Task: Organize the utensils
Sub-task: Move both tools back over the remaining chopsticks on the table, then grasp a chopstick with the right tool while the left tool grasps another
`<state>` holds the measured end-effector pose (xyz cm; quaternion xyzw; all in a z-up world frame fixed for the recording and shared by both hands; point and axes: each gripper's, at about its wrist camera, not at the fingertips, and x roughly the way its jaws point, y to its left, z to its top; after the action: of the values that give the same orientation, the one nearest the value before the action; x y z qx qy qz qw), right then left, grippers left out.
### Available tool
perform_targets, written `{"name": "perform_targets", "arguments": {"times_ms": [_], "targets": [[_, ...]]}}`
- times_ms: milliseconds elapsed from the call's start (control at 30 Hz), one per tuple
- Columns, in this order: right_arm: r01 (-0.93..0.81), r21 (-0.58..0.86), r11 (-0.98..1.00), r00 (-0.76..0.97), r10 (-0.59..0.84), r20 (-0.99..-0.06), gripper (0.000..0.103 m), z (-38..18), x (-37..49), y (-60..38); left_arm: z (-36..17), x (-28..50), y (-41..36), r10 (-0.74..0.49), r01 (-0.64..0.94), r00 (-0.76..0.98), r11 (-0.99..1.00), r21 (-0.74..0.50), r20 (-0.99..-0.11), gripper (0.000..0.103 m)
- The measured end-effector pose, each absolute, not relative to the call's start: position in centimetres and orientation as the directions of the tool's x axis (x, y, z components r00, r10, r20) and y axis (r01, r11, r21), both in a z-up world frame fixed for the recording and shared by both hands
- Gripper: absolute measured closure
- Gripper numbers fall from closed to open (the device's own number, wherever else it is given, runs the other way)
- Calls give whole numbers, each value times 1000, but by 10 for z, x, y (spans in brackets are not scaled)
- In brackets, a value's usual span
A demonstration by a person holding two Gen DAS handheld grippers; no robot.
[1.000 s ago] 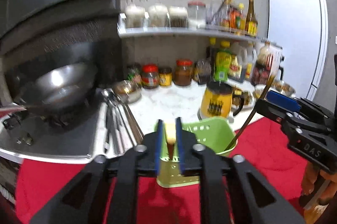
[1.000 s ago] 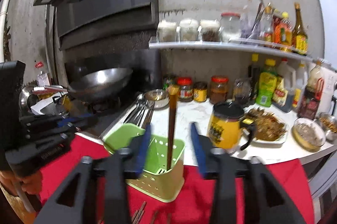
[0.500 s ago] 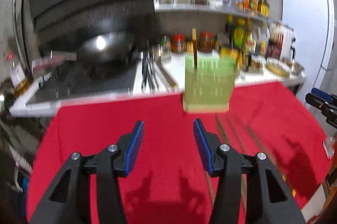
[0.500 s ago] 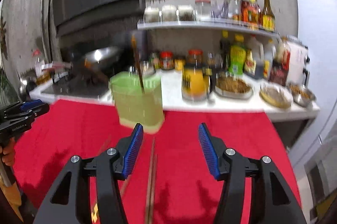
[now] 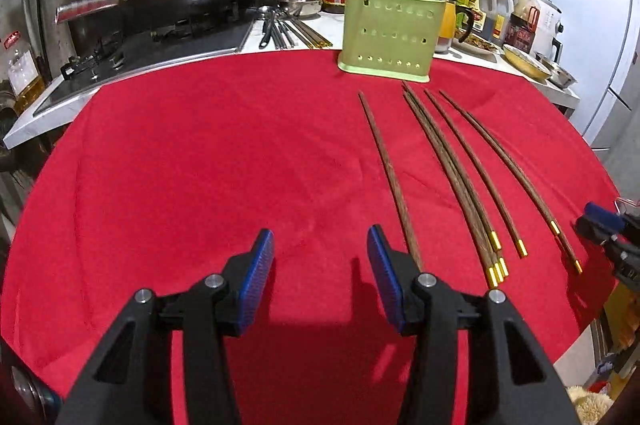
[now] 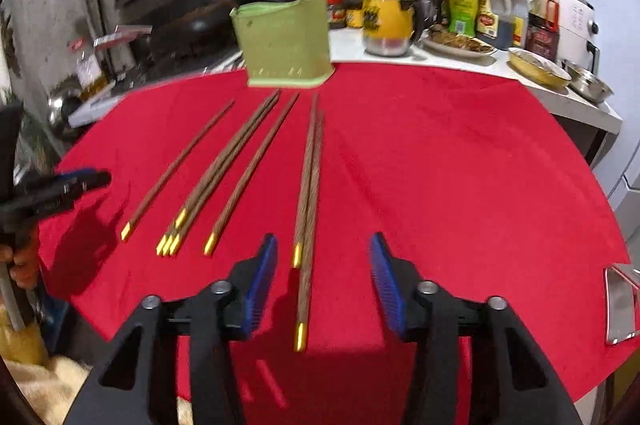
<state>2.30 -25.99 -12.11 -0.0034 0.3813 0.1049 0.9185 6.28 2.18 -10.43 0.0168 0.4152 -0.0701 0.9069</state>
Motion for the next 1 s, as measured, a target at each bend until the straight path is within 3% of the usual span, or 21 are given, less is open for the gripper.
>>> {"name": "perform_targets", "arguments": {"times_ms": [367,667,833,1000], "targets": [[-209,30,977,652,162,-741,96,-138,17,-251,-111,61,10,-162,191,622,980,-53,-766,55],[-51,93,994,690,102,-717,96,-141,31,-279,-116,55,-10,-266,296,577,949,-106,-772,56],[-42,86,995,700,91,-708,96,-142,39,-277,-125,55,-32,-262,350,552,934,-65,-791,74],[-76,90,993,709,117,-696,94,-143,47,-273,-132,60,-42,-163,327,580,944,45,-798,94]]}}
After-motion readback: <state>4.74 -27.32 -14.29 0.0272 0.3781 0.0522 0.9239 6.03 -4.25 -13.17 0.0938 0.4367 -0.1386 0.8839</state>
